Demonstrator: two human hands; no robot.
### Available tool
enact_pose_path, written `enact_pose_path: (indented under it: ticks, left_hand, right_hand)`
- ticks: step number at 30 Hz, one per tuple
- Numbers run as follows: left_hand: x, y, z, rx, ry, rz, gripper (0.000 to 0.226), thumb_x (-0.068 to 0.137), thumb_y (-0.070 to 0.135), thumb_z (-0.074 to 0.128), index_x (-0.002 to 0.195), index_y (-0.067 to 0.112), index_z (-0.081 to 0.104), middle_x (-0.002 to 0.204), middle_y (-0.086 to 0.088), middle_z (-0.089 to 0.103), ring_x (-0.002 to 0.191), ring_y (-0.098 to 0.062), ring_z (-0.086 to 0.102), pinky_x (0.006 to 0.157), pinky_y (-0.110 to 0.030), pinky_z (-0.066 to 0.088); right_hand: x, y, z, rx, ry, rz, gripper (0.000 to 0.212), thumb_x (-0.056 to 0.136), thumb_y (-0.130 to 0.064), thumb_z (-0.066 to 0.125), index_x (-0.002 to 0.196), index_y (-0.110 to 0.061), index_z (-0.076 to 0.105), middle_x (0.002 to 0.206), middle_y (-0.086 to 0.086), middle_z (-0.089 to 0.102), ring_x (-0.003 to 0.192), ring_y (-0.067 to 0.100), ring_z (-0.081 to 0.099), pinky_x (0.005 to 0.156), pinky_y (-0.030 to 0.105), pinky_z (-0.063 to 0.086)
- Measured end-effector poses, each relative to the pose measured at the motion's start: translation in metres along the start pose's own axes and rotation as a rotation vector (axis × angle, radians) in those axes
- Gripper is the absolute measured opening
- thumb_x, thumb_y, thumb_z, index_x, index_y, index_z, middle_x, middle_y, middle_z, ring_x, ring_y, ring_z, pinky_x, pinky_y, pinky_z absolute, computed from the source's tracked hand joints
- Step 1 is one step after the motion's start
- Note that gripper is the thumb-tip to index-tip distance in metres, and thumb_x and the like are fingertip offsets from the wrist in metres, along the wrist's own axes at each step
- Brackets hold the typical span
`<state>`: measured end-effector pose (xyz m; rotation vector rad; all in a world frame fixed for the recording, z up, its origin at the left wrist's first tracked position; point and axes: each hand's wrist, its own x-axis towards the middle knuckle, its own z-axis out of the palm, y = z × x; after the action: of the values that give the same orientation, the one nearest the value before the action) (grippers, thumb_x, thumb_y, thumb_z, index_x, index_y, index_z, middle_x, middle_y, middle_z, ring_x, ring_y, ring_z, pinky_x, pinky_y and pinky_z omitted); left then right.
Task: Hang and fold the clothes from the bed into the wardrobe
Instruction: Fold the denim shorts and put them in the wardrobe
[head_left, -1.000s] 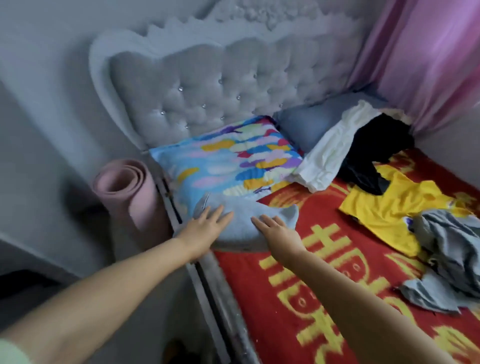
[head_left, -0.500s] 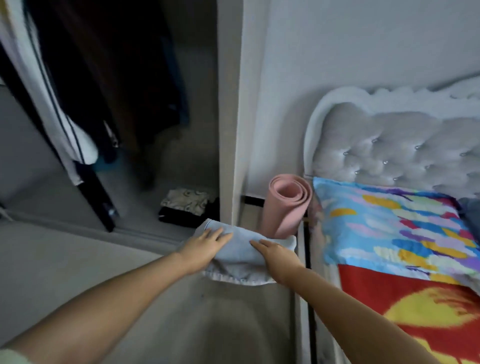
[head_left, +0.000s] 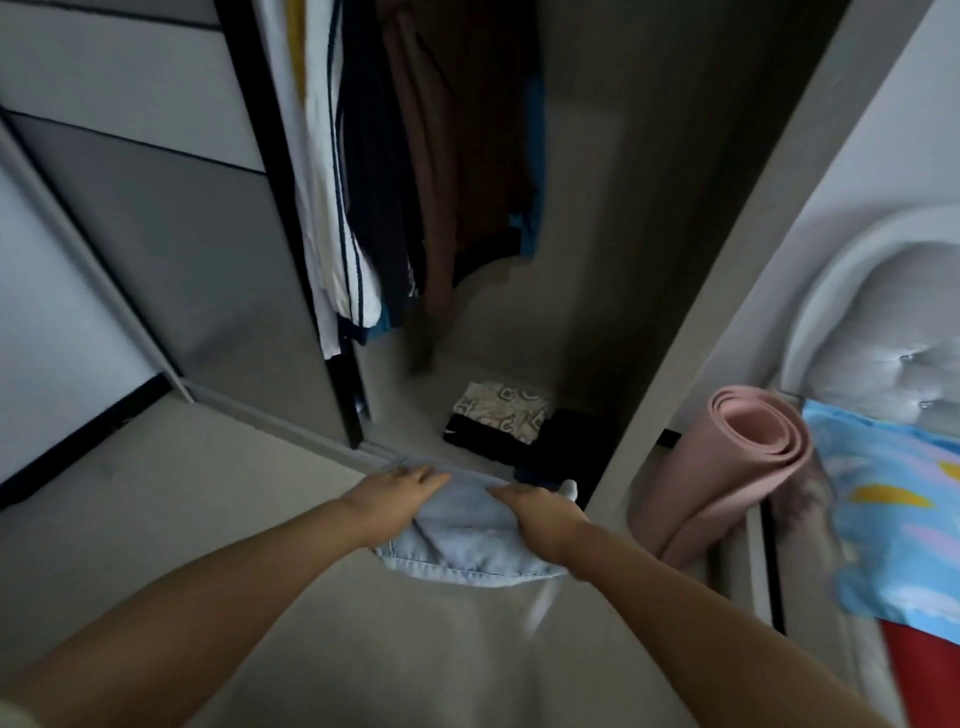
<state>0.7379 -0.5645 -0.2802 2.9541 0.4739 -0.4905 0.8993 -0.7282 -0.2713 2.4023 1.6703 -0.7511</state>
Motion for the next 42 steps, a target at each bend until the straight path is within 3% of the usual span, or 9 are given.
enact_pose_path:
  ticks: [8,18,22,27,29,32,35,39,42]
  left_hand:
    - [0.085,-0.032,0.004,-0.046,-0.074,0.067,0.074,0.090,0.006,0.050,0.152,0.018,0.012,0.155,-0.007,0.023,0.138,-0.027,0.032,0.108,-0.038,0.035]
    - [0.286,-0.100,-0.003,-0.005,-0.081,0.084,0.071,0.090,0.004,0.049,0.151,0.020,0.016,0.153,-0.010,0.024,0.136,-0.032,0.033,0.100,-0.041,0.043]
    - [0.361,-0.120,0.002,0.007,-0.094,0.132,0.067,0.090,0.003,0.046,0.149,0.020,0.020,0.148,-0.010,0.032,0.129,-0.031,0.041,0.097,-0.038,0.045]
    - [0.484,-0.169,0.015,-0.027,-0.029,0.200,0.066,0.095,0.008,0.042,0.152,0.024,0.013,0.154,-0.008,0.029,0.133,-0.028,0.040,0.102,-0.036,0.042]
    - [0.535,-0.186,0.021,0.042,0.001,0.190,0.061,0.097,0.021,0.044,0.151,0.022,0.017,0.153,-0.007,0.030,0.134,-0.028,0.039,0.107,-0.036,0.037]
    - [0.601,-0.212,0.027,0.134,0.095,0.201,0.065,0.093,0.022,0.051,0.150,0.022,0.020,0.152,-0.008,0.032,0.134,-0.031,0.039,0.105,-0.039,0.038]
    - [0.643,-0.234,0.044,0.132,0.280,0.226,0.068,0.094,0.008,0.044,0.153,0.023,0.014,0.156,-0.011,0.024,0.137,-0.033,0.034,0.103,-0.041,0.040]
    - [0.671,-0.243,0.116,0.213,0.349,0.165,0.064,0.099,0.019,0.038,0.153,0.025,0.003,0.160,-0.010,0.011,0.143,-0.034,0.022,0.108,-0.048,0.034]
    - [0.677,-0.238,0.198,0.211,0.423,0.217,0.056,0.094,0.019,0.040,0.149,0.017,0.029,0.152,-0.018,0.031,0.133,-0.041,0.040,0.096,-0.050,0.046]
  right_hand:
    - [0.073,0.042,-0.006,0.046,-0.043,0.013,0.054,0.098,-0.033,0.039,0.150,-0.034,0.024,0.151,-0.003,0.037,0.137,0.022,0.037,0.112,0.058,0.019]
    - [0.244,0.150,-0.046,-0.039,-0.073,0.072,0.066,0.096,-0.013,0.042,0.154,-0.028,0.015,0.159,-0.007,0.020,0.144,0.015,0.025,0.115,0.056,0.019]
    - [0.308,0.191,-0.051,-0.073,-0.137,0.119,0.067,0.095,-0.013,0.041,0.153,-0.030,0.011,0.158,-0.002,0.024,0.140,0.022,0.032,0.113,0.058,0.020]
    - [0.399,0.247,-0.062,-0.023,-0.048,0.177,0.065,0.096,-0.038,0.045,0.152,-0.033,0.014,0.154,0.000,0.034,0.134,0.027,0.041,0.111,0.057,0.022]
    - [0.439,0.268,-0.066,-0.051,0.022,0.175,0.065,0.096,-0.031,0.049,0.153,-0.026,0.017,0.150,0.006,0.040,0.128,0.027,0.047,0.106,0.045,0.033]
    - [0.499,0.294,-0.068,0.038,0.162,0.226,0.062,0.092,-0.013,0.051,0.149,-0.020,0.029,0.146,0.011,0.043,0.123,0.030,0.051,0.102,0.041,0.039]
    - [0.548,0.318,-0.054,0.034,0.277,0.242,0.077,0.088,-0.005,0.056,0.152,-0.024,0.019,0.155,0.010,0.027,0.135,0.033,0.037,0.107,0.043,0.037]
    - [0.595,0.326,0.017,0.025,0.363,0.299,0.083,0.089,-0.021,0.061,0.153,-0.028,0.009,0.159,0.008,0.014,0.143,0.038,0.018,0.109,0.053,0.032]
    - [0.619,0.320,0.108,0.014,0.324,0.335,0.079,0.093,-0.028,0.055,0.153,-0.026,0.003,0.160,0.008,0.008,0.144,0.038,0.010,0.108,0.052,0.032]
